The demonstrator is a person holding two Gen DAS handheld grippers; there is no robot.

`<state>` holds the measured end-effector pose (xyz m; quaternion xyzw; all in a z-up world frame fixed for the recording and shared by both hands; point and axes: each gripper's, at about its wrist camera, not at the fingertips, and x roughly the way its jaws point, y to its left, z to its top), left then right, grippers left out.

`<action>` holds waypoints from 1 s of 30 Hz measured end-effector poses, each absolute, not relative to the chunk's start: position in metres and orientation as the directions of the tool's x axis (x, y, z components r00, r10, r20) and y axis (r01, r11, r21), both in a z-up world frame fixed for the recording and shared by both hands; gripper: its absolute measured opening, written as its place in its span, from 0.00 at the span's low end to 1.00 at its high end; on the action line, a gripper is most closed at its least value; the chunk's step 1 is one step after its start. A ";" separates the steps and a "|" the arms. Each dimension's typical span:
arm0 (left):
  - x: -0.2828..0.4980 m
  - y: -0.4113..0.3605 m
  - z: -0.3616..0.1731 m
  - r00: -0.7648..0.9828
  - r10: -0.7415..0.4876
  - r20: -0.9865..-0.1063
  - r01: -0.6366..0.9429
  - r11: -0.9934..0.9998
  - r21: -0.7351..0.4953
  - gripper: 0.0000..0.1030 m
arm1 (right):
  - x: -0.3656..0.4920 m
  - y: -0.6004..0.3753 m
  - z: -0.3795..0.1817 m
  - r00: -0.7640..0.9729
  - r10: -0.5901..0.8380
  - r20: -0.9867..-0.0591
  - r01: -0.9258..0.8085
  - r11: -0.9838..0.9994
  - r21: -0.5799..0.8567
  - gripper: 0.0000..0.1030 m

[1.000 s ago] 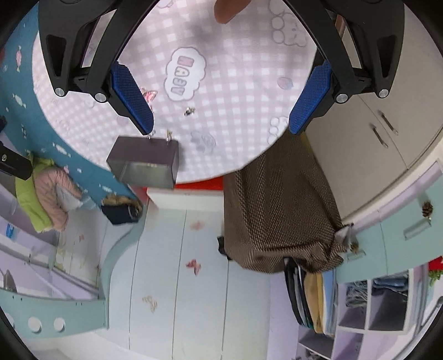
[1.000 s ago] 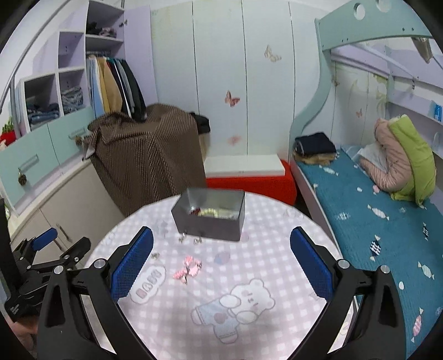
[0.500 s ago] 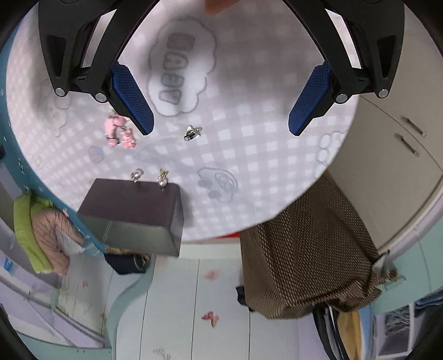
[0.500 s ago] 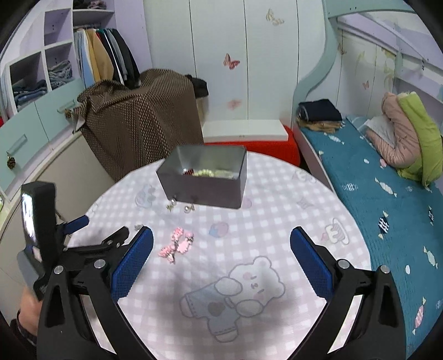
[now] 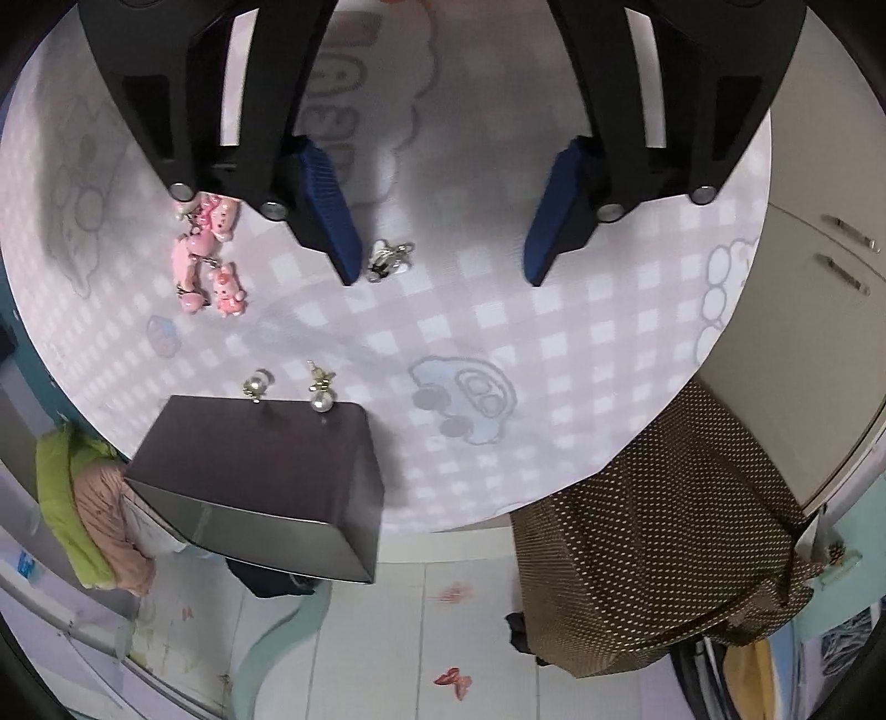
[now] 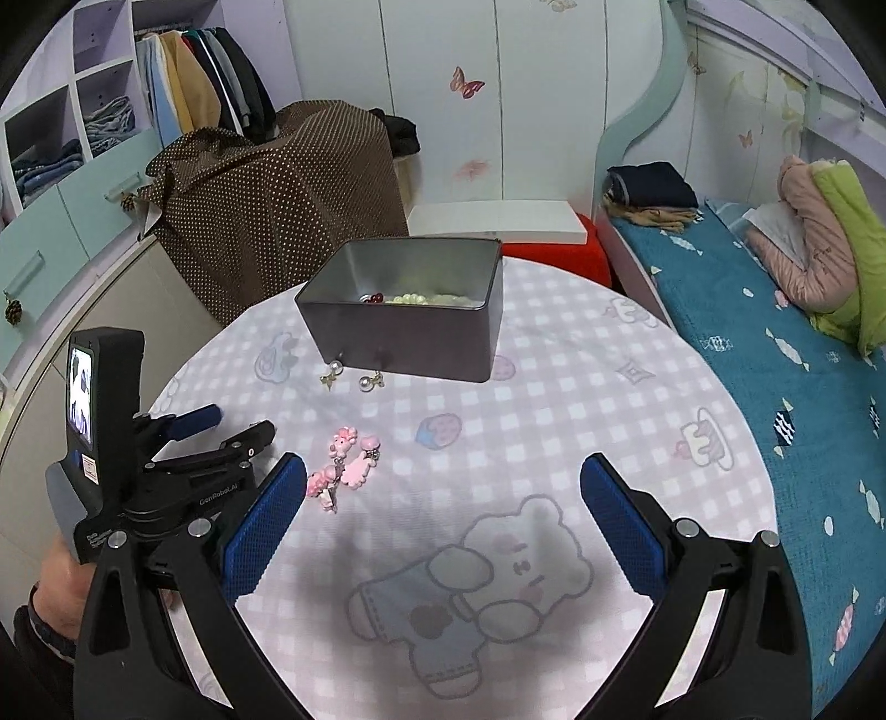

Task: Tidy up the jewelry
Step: 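Grasp a small silver charm with the left tool while the right tool grasps a pink charm, then carry both charms over the grey tin and open both tools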

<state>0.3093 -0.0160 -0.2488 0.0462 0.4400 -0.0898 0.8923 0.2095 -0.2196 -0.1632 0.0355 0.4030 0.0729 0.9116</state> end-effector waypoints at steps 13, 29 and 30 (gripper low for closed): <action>0.292 -0.010 -0.235 0.590 -0.196 -0.783 0.212 0.974 -0.083 0.14 | 0.241 -0.196 -0.207 0.565 0.193 -0.802 -0.166 0.979 0.119 0.91; 0.271 -0.001 -0.227 0.600 -0.205 -0.774 0.205 0.974 -0.098 0.14 | 0.266 -0.167 -0.230 0.555 0.135 -0.821 -0.236 0.972 0.000 0.13; 0.271 -0.001 -0.227 0.599 -0.208 -0.774 0.206 0.973 -0.102 0.14 | 0.265 -0.168 -0.230 0.555 0.142 -0.820 -0.248 0.969 0.000 0.13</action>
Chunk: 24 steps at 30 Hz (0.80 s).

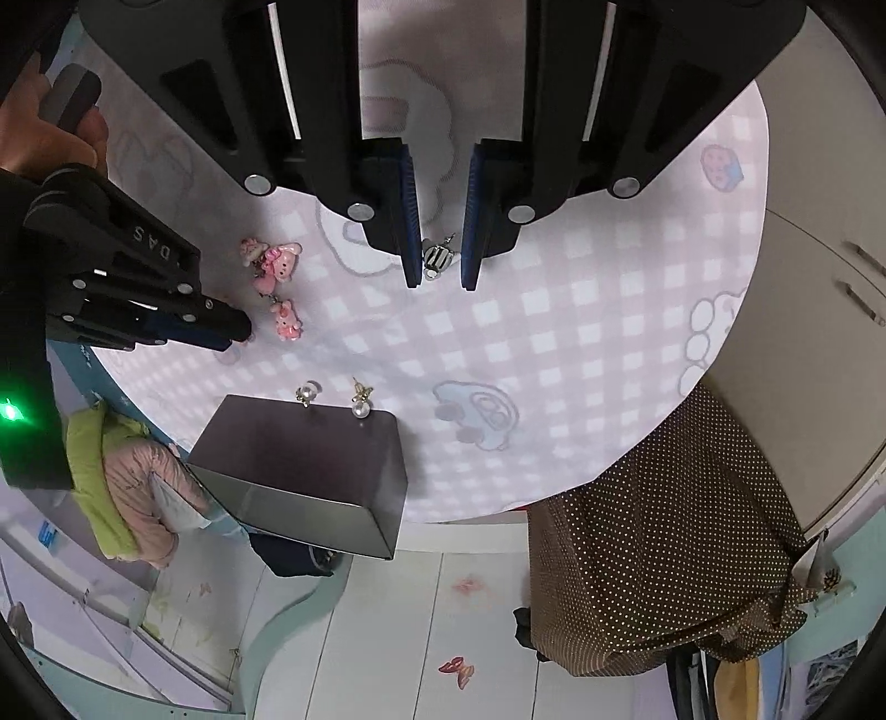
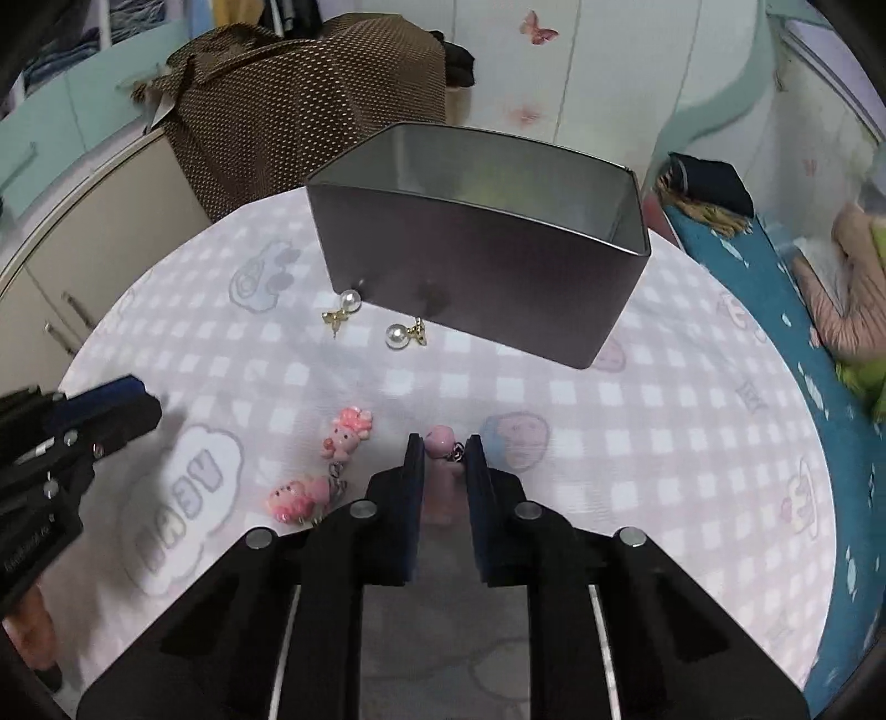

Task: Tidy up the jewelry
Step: 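Carry both charms over the grey tin and open both tools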

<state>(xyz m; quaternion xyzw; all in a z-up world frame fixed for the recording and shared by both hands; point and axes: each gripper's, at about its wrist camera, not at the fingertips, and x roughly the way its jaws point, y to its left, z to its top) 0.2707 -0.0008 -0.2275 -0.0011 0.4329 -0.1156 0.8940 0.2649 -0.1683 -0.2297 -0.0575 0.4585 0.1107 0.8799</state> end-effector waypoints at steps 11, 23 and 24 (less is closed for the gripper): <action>0.267 -0.002 -0.221 0.609 -0.218 -0.762 0.211 0.971 -0.110 0.14 | 0.243 -0.212 -0.229 0.547 0.233 -0.804 -0.218 0.967 0.131 0.13; 0.261 -0.002 -0.191 0.650 -0.252 -0.717 0.231 0.964 -0.129 0.14 | 0.230 -0.210 -0.177 0.616 0.290 -0.732 -0.267 0.951 0.152 0.13; 0.262 -0.002 -0.184 0.659 -0.256 -0.707 0.237 0.963 -0.128 0.14 | 0.230 -0.210 -0.168 0.628 0.294 -0.720 -0.275 0.950 0.149 0.13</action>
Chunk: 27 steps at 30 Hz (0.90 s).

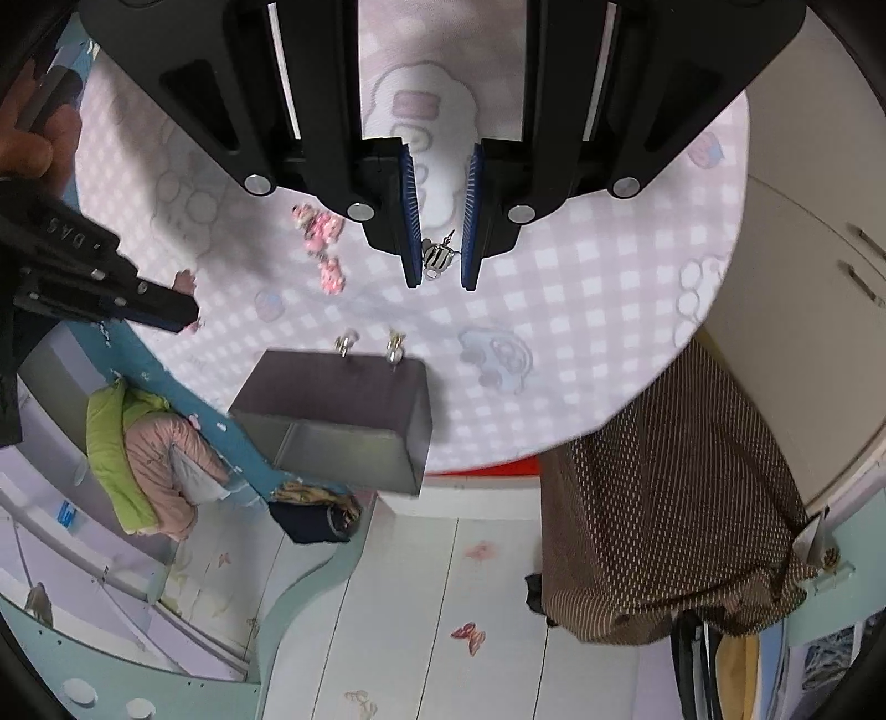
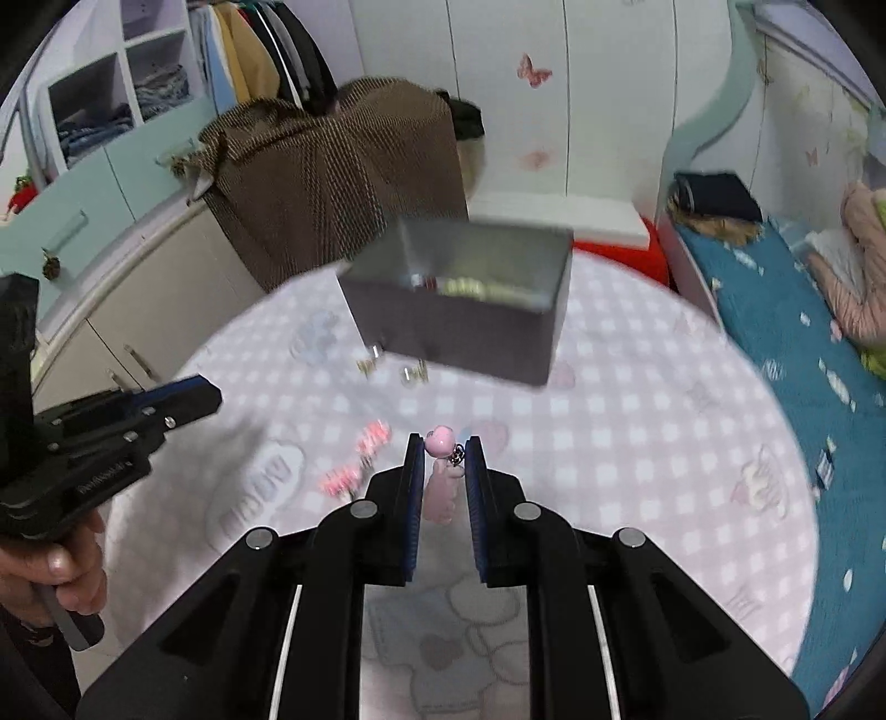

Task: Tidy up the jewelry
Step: 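Carry both charms over the grey tin and open both tools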

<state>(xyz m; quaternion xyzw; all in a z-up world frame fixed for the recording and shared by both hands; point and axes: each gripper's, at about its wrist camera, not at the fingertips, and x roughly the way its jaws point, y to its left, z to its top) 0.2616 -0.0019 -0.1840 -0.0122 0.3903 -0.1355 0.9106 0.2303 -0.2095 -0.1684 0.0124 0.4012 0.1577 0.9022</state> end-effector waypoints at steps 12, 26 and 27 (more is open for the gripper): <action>0.306 -0.031 -0.092 0.757 -0.317 -0.572 0.308 0.944 -0.116 0.14 | 0.272 -0.210 -0.088 0.739 0.286 -0.610 -0.309 0.949 0.070 0.13; 0.396 -0.078 -0.079 0.693 -0.366 -0.621 0.342 0.925 -0.164 0.14 | 0.346 -0.210 -0.097 0.669 0.289 -0.684 -0.298 0.948 0.110 0.13; 0.400 -0.081 -0.082 0.687 -0.366 -0.628 0.341 0.925 -0.166 0.14 | 0.348 -0.210 -0.098 0.666 0.287 -0.689 -0.294 0.949 0.111 0.13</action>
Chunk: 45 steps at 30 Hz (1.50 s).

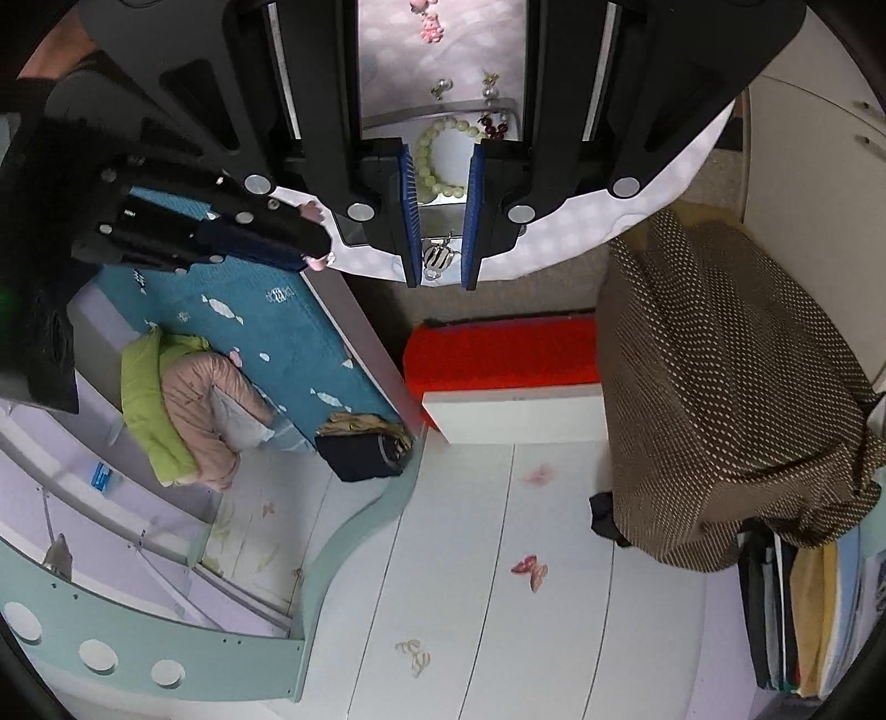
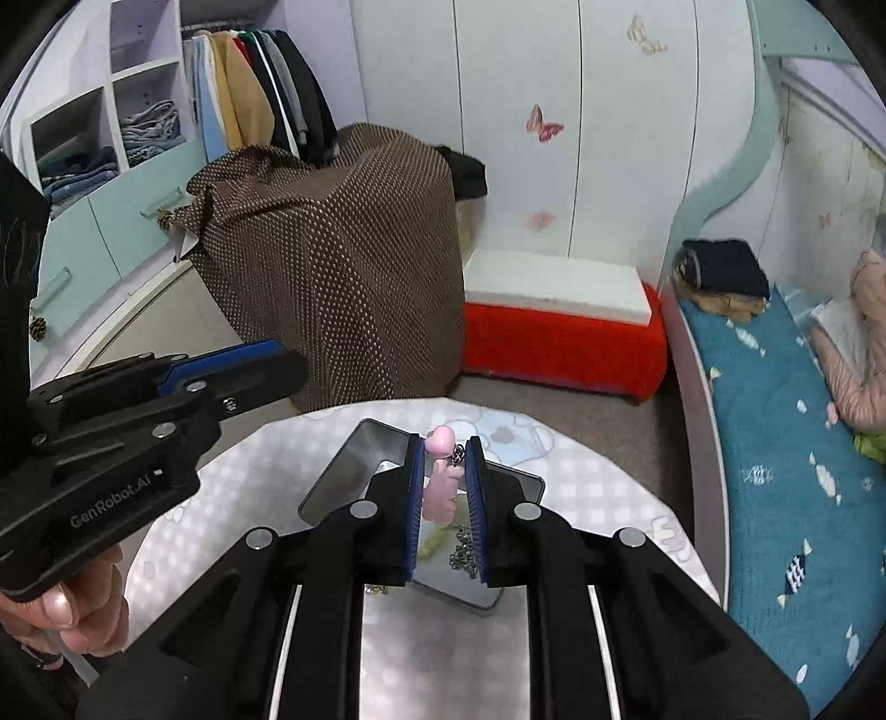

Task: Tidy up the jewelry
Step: 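Carry both charms over the grey tin and open both tools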

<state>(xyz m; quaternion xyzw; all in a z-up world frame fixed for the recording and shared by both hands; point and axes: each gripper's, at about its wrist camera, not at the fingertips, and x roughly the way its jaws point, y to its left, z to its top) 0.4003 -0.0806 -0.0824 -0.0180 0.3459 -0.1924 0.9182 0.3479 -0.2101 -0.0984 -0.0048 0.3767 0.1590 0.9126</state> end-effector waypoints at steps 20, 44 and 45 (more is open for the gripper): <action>0.421 -0.070 -0.106 0.683 -0.307 -0.663 0.270 0.949 -0.161 0.84 | 0.370 -0.224 -0.125 0.591 0.303 -0.748 -0.236 0.951 0.199 0.33; 0.328 -0.040 -0.056 0.849 -0.137 -0.510 0.138 0.990 -0.035 0.95 | 0.314 -0.238 -0.084 0.746 0.224 -0.628 -0.140 0.974 0.181 0.93; 0.323 -0.039 -0.054 0.852 -0.135 -0.506 0.136 0.990 -0.035 0.95 | 0.309 -0.238 -0.081 0.754 0.221 -0.618 -0.140 0.974 0.177 0.93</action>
